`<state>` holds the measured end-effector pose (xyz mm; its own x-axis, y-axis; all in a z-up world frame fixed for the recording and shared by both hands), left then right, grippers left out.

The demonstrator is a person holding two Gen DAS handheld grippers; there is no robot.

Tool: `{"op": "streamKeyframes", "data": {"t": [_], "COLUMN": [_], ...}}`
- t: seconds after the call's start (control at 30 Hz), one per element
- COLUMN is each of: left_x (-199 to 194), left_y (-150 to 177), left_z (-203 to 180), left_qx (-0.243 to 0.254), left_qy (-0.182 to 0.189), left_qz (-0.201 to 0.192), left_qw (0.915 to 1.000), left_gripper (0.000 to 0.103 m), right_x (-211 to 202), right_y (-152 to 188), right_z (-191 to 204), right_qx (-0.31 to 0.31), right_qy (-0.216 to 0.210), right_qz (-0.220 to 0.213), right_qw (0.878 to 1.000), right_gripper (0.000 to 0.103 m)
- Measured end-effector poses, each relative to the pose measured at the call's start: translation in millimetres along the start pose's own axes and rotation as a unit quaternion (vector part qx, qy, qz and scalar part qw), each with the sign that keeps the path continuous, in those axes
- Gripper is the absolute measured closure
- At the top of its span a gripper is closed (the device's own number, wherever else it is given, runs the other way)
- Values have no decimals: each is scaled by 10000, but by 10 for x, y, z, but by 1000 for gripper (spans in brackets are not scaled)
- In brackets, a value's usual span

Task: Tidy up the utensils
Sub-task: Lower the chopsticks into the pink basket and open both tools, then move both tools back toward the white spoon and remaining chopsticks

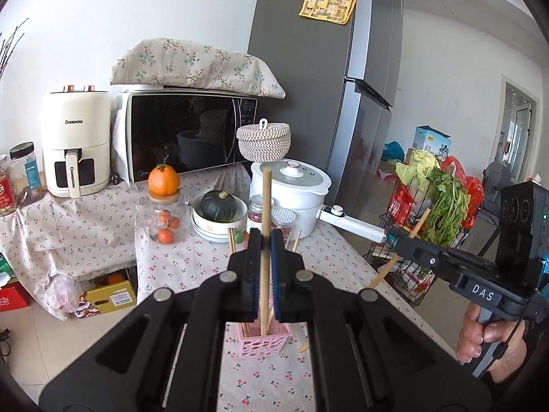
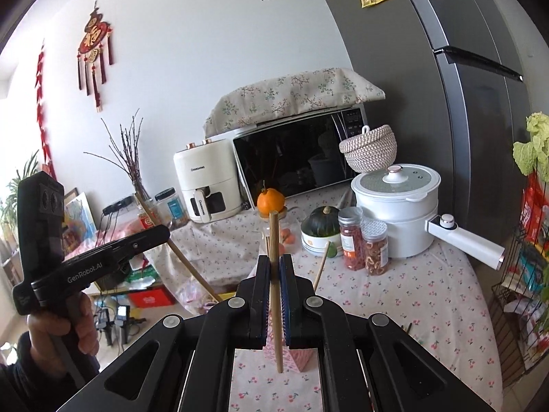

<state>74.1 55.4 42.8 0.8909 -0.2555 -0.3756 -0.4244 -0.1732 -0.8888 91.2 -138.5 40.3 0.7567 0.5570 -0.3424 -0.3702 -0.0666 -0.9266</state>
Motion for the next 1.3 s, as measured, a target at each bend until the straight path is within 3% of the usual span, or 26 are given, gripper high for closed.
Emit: {"op": "streamKeyframes", "data": {"t": [0.17,0.33,0.57,0.8,0.87,0.93,1.03,1.13,1.23,1.3], "left_x": [179,564,971,1055,1054,1021,935,853,771,727], "left_y": [3,163,417,444,427,403,366,357,371,398], "left_z": [-19,-9,99,84,94,89,88,94,130,156], "left_qx": [45,257,47,-104,-158,-198,-268,-325,-398,-468], "left_qy": [-83,-145,-88,96,96,84,66,4,-162,-230], "left_qz": [-1,490,1170,1259,1242,1185,1054,986,959,1003], "left_qw": [10000,9984,9931,9919,9921,9927,9941,9946,9945,9936], "left_gripper": [97,97,97,96,89,68,52,34,19,15], "right_x": [56,173,520,809,848,876,870,816,705,616], "right_y": [-111,-141,-28,167,199,222,225,192,165,157], "right_z": [20,-33,-219,-340,-371,-390,-410,-428,-484,-547], "right_qx": [50,100,453,615,660,716,890,1103,1172,1274], "right_qy": [67,147,178,216,218,182,-51,-304,-238,-214], "right_qz": [-214,-288,27,512,576,611,537,460,364,317], "right_qw": [9997,9994,9988,9966,9959,9954,9946,9924,9922,9911], "right_gripper": [97,97,97,97,97,95,91,71,61,55]}}
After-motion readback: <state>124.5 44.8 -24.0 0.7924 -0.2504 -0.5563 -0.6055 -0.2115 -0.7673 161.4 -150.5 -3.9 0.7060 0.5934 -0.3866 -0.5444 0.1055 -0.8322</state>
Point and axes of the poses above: each gripper's, at about its wrist camera, not at the fingertips, and x roughly the way its jaws point, z to its left, y to its underside, the point moved 5 cm from there along x, roughly the way its jaws point, and after that the axes turned 7 degrees about -x, right-handed, at the moved point
